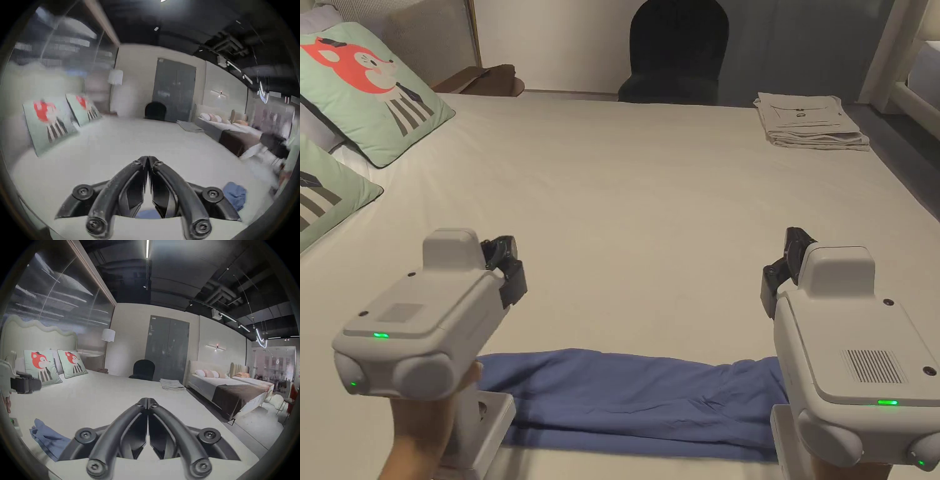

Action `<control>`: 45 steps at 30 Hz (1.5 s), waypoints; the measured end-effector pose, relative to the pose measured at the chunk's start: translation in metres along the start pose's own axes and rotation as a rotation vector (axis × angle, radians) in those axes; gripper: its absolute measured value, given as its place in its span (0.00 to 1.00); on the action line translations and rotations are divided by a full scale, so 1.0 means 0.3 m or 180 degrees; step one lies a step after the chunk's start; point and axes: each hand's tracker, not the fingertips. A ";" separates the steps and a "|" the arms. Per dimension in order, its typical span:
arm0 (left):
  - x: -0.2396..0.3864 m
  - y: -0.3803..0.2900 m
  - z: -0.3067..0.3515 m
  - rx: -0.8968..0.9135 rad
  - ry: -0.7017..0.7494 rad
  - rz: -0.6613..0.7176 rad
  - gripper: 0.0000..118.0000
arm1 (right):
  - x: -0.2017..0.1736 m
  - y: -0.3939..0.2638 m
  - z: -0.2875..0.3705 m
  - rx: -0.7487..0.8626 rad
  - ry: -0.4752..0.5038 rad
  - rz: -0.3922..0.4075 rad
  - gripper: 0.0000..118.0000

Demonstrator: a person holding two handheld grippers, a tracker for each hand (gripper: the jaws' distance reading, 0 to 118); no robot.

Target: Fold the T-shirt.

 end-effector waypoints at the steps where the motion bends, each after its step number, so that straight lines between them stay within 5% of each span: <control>1: -0.051 -0.001 -0.008 -0.0221 -0.0106 0.0251 0.00 | -0.005 -0.004 -0.004 -0.0007 0.0013 0.0000 0.00; 5: -0.277 -0.044 -0.008 -0.0889 -0.0524 0.1391 0.00 | -0.030 -0.019 -0.025 -0.0067 0.0060 0.0015 0.00; 18: -0.671 -0.232 0.028 -0.1667 -0.0348 0.1695 0.01 | -0.091 -0.066 -0.072 -0.0270 0.0157 0.0048 0.00; 20: -0.703 -0.253 0.014 -0.1746 -0.0440 0.1809 0.21 | -0.092 -0.070 -0.077 -0.0293 0.0151 0.0058 0.00; 22: -0.709 -0.269 0.002 -0.1772 -0.0456 0.1838 0.63 | -0.089 -0.077 -0.081 -0.0308 0.0135 0.0074 0.00; 24: -0.721 -0.286 -0.021 -0.1899 -0.0511 0.1838 0.75 | -0.084 -0.083 -0.084 -0.0318 0.0115 0.0082 0.00; 29: -0.694 -0.335 -0.054 -0.2046 -0.0545 0.1839 0.72 | -0.076 -0.097 -0.087 -0.0371 0.0070 0.0065 0.00; 32: -0.680 -0.339 -0.061 -0.2023 -0.0559 0.1812 0.49 | -0.072 -0.100 -0.085 -0.0391 0.0053 0.0097 0.00; 38: -0.625 -0.346 -0.106 -0.2142 -0.0525 0.1600 0.26 | -0.056 -0.106 -0.086 -0.0421 0.0022 0.0090 0.00; 39: -0.612 -0.341 -0.105 -0.2128 -0.0496 0.1543 0.13 | -0.052 -0.105 -0.086 -0.0423 0.0013 0.0084 0.00; 45: -0.568 -0.270 -0.076 -0.2038 -0.0373 0.1197 0.09 | -0.034 -0.097 -0.083 -0.0405 -0.0001 0.0071 0.00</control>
